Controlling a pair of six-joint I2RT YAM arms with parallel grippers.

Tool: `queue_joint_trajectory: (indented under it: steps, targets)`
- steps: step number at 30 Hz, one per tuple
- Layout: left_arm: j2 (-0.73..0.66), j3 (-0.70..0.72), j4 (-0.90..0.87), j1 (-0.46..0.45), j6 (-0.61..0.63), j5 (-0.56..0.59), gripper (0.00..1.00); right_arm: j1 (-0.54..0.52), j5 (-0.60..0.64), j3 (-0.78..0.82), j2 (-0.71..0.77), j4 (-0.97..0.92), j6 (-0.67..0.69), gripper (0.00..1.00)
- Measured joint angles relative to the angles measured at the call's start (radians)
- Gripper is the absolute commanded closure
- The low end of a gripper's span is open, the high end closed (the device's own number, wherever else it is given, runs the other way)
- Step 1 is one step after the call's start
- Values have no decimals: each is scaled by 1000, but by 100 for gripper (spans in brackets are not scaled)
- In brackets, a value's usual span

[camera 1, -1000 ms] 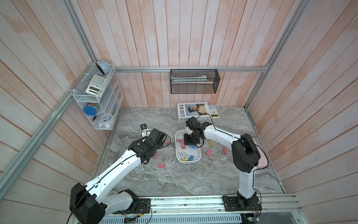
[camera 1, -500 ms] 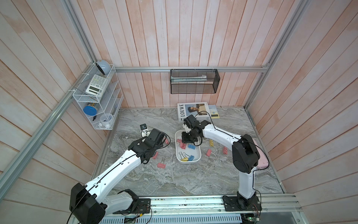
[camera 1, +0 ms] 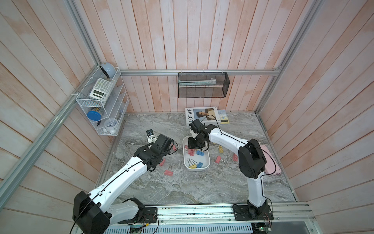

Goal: Take out the binder clips from the storage box
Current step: Pick up the binder clip from the storage box.

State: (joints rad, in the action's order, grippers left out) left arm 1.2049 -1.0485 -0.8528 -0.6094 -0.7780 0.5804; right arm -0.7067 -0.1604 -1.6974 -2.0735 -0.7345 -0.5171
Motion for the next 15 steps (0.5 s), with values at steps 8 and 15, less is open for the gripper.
queue_joint_trajectory:
  steps: [8,15]
  targets:
    - [-1,0,0,0,2,0,0,-4,40,-35,-32,-46,0,100]
    - [0,0,1,1,12,0,0,-3,52,13,1,-38,-6,100]
